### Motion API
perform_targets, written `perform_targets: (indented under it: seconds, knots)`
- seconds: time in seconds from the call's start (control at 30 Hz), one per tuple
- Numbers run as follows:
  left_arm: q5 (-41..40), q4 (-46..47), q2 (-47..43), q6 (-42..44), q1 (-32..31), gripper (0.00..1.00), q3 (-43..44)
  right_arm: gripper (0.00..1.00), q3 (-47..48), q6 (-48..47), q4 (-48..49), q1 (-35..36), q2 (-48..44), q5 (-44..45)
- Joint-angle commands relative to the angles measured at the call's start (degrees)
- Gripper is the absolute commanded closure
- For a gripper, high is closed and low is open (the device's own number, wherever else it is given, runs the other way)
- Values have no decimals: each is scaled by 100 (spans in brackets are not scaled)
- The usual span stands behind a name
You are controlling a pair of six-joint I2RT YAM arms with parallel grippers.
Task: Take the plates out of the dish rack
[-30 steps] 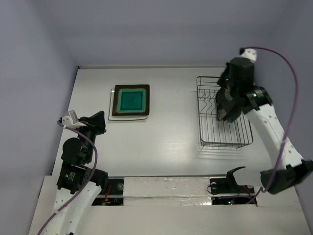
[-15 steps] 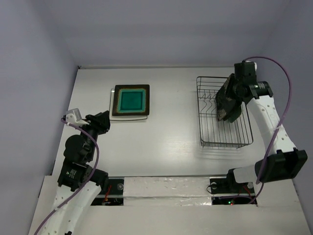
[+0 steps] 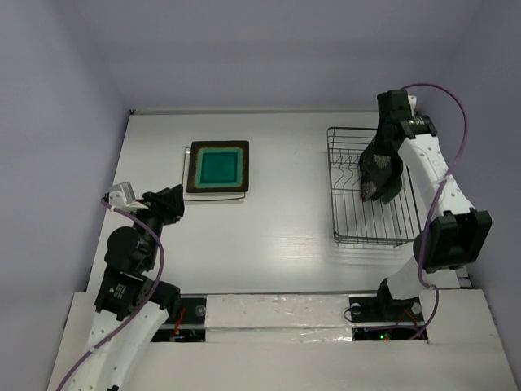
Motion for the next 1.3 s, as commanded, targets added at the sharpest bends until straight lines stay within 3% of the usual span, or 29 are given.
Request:
perform_targets:
  seconds: [0.0, 0.2, 0.53, 0.93, 1.27]
  knots:
    - [21, 287, -78, 75, -23, 61, -18, 53, 163, -171, -90, -31, 231, 352]
    - [21, 305, -25, 66, -23, 60, -18, 63, 268, -277, -2, -31, 548, 361]
    - [21, 340, -17, 57, -23, 60, -36, 100, 348, -610, 112, -31, 487, 659]
    - [21, 358, 10, 57, -23, 60, -53, 100, 506, -1059, 367, 136, -321, 1152]
    - [21, 366, 19, 48, -23, 59, -62, 100, 2280, -823, -441, 847, -269, 1520]
